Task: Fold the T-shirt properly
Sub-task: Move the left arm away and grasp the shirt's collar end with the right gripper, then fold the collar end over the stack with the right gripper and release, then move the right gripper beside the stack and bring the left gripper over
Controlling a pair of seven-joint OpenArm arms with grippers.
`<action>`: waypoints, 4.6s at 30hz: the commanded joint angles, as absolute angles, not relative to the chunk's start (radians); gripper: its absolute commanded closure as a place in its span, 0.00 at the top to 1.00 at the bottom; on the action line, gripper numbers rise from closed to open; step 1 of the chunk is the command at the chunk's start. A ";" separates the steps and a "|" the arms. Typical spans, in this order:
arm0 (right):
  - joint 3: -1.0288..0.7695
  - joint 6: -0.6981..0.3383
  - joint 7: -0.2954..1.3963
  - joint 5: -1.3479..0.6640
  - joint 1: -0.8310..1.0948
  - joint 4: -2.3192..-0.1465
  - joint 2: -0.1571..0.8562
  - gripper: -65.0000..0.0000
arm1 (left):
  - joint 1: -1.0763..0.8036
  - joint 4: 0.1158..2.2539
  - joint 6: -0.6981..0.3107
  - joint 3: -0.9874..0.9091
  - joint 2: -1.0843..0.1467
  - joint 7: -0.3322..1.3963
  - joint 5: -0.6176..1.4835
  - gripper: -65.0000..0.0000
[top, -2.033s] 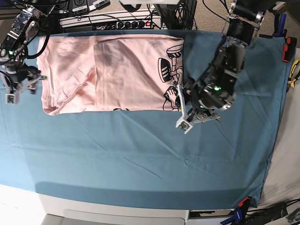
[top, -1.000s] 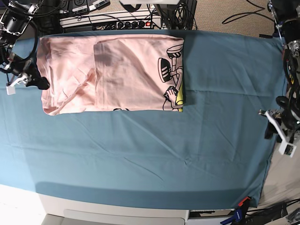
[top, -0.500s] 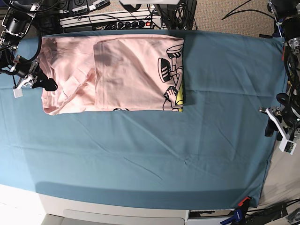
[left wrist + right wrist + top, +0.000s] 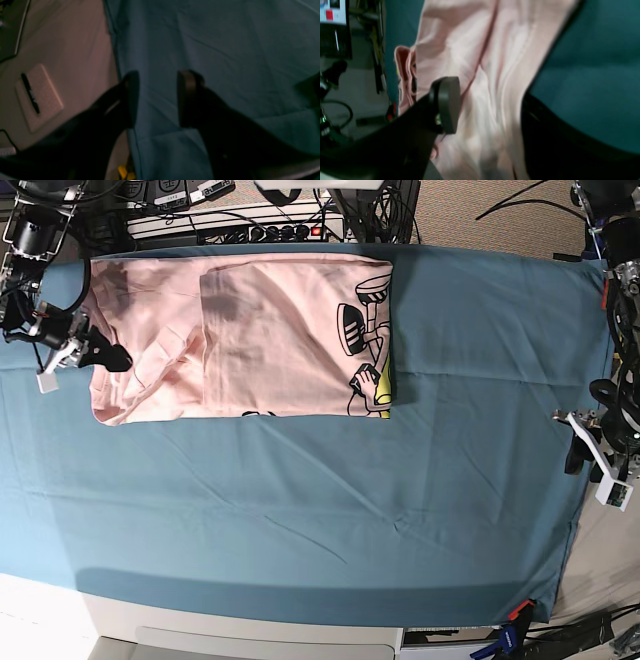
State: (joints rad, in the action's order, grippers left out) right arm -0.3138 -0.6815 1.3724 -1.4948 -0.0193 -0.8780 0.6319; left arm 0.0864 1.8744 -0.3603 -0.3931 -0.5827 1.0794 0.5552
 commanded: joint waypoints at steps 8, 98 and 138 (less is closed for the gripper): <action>-0.290 -0.678 1.396 -1.484 -0.060 -0.883 0.640 0.32 | 0.102 1.889 -0.361 -0.400 -0.604 1.056 0.562 0.37; 0.042 -0.658 1.322 -0.918 0.067 -1.846 -0.083 0.48 | 0.098 1.749 -0.342 -0.609 -0.912 1.084 0.659 0.35; -0.067 -0.463 1.186 -0.527 0.329 -2.072 0.091 0.00 | -0.255 1.754 -0.649 -0.609 -0.579 1.313 1.183 0.31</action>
State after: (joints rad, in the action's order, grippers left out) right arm -0.0643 -0.4591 1.2037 -0.5087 0.3351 -2.0552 0.0856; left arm -0.2588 1.7370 -0.6453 -0.5991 -0.5575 1.3247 1.1572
